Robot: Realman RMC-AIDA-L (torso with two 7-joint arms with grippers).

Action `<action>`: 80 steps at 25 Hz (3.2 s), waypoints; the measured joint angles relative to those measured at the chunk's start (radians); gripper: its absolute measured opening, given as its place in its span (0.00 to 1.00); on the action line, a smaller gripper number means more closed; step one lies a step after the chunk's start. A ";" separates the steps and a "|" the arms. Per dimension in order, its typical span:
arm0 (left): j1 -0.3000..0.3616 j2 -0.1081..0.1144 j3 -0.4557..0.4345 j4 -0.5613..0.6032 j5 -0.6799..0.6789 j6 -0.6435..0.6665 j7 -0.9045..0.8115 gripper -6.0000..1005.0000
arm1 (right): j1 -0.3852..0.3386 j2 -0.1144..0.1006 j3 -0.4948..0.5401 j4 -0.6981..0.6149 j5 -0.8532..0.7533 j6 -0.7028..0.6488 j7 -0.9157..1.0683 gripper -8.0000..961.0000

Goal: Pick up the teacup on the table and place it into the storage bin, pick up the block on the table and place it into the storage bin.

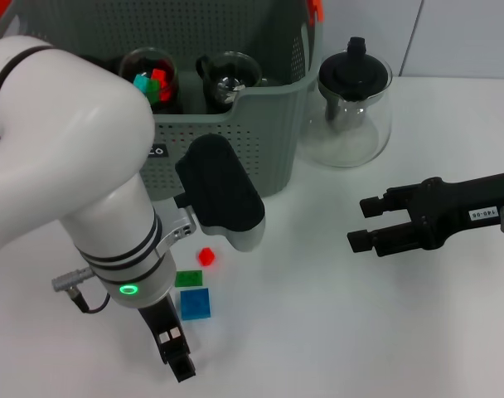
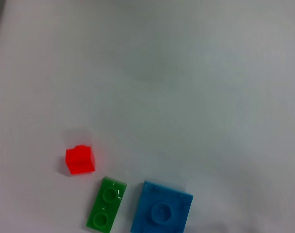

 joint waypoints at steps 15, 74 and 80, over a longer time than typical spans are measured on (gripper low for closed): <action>0.011 0.000 0.038 -0.001 0.017 -0.031 -0.007 0.65 | -0.001 0.001 0.012 0.000 0.000 0.000 -0.003 0.86; -0.397 0.165 -0.790 -0.308 0.080 -0.463 0.033 0.41 | 0.011 0.013 0.022 0.000 0.002 -0.011 -0.019 0.86; -0.394 0.141 -0.778 -0.310 0.081 -0.491 0.031 0.41 | 0.015 0.015 0.019 0.000 0.002 -0.011 -0.019 0.86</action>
